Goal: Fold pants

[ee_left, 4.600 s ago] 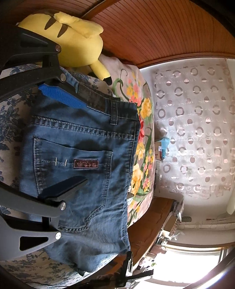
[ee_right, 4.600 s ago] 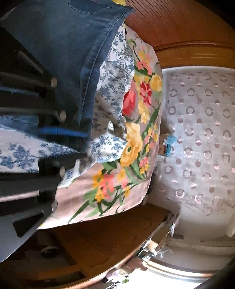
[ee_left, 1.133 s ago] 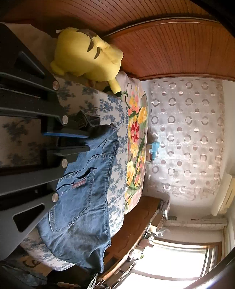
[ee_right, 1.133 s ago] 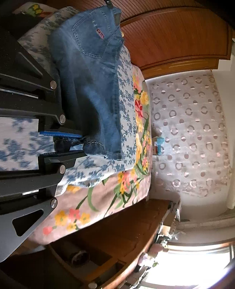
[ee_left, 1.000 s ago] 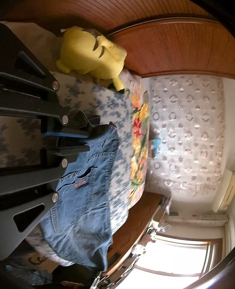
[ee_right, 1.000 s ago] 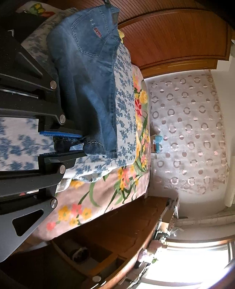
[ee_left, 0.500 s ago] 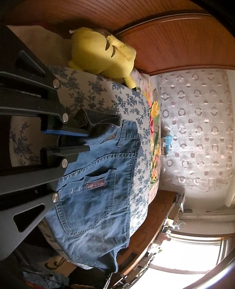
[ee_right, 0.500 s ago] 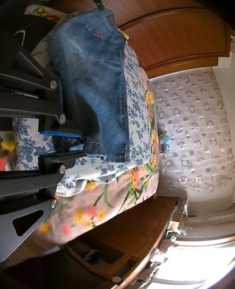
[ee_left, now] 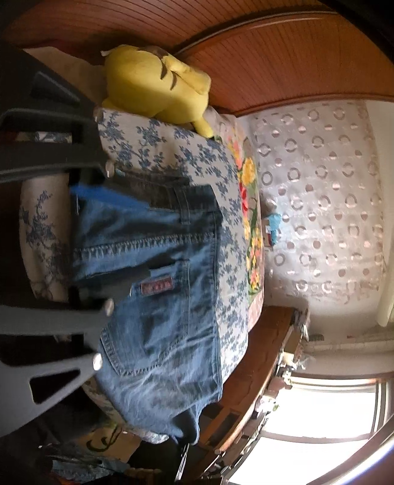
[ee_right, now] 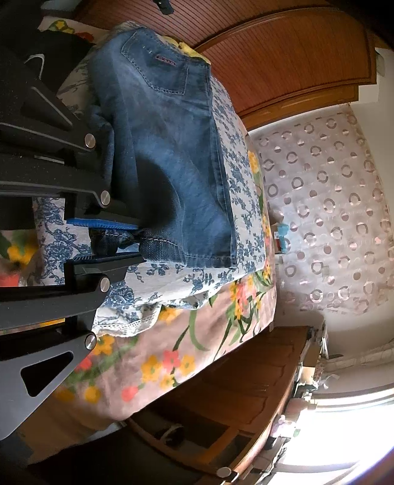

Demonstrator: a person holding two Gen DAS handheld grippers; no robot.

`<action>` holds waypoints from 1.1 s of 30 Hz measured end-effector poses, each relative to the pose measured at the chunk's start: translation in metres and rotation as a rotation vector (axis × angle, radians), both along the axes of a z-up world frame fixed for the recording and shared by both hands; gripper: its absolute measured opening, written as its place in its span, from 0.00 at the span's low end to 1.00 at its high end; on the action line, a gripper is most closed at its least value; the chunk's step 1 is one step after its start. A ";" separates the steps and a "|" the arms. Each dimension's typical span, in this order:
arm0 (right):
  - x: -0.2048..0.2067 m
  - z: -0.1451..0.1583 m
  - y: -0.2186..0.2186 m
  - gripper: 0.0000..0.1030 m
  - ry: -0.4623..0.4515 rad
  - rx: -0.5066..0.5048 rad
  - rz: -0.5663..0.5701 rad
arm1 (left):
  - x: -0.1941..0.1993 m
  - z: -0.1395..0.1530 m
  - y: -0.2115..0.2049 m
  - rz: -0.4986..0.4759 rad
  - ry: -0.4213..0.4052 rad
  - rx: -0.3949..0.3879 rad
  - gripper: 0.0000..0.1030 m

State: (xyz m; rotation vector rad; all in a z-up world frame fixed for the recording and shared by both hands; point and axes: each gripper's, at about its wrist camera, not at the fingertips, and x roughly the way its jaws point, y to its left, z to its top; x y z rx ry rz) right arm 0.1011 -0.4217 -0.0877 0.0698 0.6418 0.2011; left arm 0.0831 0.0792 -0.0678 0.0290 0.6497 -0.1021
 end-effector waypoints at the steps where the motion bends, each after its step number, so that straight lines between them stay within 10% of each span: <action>1: -0.001 0.000 0.001 0.13 0.000 0.003 -0.002 | 0.000 0.000 -0.002 -0.006 0.001 -0.003 0.44; 10: -0.002 -0.004 0.002 0.13 0.006 0.013 -0.008 | 0.017 -0.013 -0.022 -0.073 0.030 -0.060 0.76; 33: -0.005 0.004 0.004 0.33 -0.001 0.001 -0.007 | 0.028 -0.015 -0.075 -0.165 0.036 -0.058 0.77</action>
